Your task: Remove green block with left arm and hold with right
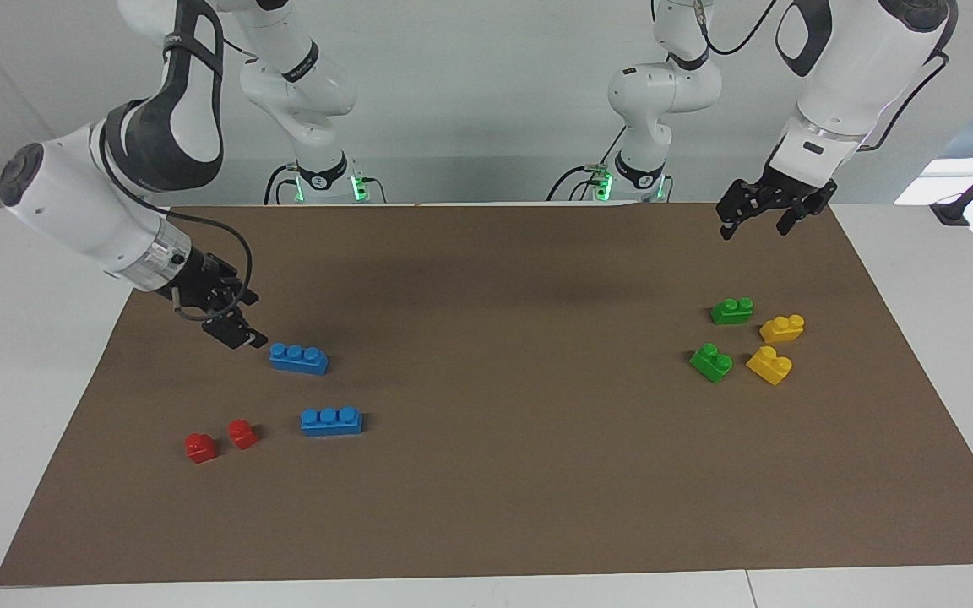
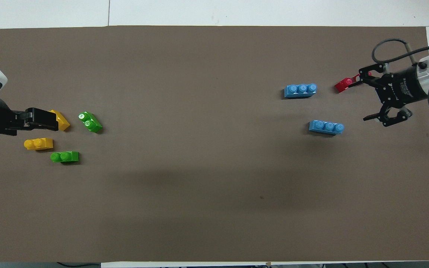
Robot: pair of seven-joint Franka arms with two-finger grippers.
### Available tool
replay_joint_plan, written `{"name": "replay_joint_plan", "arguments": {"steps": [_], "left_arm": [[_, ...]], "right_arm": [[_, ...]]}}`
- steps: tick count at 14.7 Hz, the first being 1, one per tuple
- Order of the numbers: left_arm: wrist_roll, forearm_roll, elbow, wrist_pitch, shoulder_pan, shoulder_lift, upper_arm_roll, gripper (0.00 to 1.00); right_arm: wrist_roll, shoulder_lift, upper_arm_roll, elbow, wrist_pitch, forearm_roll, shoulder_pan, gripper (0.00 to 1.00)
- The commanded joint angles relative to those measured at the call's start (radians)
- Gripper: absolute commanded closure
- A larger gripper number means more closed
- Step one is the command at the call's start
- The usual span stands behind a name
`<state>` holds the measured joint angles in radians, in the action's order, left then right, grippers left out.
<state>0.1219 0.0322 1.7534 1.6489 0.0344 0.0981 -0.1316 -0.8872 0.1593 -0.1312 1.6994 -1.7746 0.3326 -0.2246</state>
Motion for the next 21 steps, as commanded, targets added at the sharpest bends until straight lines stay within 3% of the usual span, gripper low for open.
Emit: {"name": "replay_joint_plan", "arguments": {"steps": [1,4,7,9,15,21], "left_arm": [[-0.016,0.011,0.015,0.009,0.001,0.022,0.007,0.00],[-0.016,0.011,0.015,0.006,0.001,0.022,0.007,0.00],[-0.016,0.011,0.012,0.006,0.001,0.022,0.007,0.00],[-0.016,0.011,0.012,0.006,0.001,0.022,0.007,0.00],[-0.015,0.011,0.012,0.008,0.001,0.022,0.007,0.00],[-0.015,0.011,0.009,0.008,0.001,0.022,0.007,0.00]], "right_arm": [[0.166,-0.099,-0.008,0.017,0.058,-0.063,-0.009,0.00],[0.392,-0.177,-0.007,0.017,0.127,-0.145,-0.009,0.00],[0.750,-0.230,-0.007,0.017,0.164,-0.217,-0.022,0.00],[0.867,-0.251,-0.007,0.023,0.205,-0.224,-0.030,0.00],[0.855,-0.254,-0.014,0.000,0.236,-0.222,-0.016,0.00],[0.812,-0.262,-0.019,-0.015,0.235,-0.225,0.111,0.00]]}}
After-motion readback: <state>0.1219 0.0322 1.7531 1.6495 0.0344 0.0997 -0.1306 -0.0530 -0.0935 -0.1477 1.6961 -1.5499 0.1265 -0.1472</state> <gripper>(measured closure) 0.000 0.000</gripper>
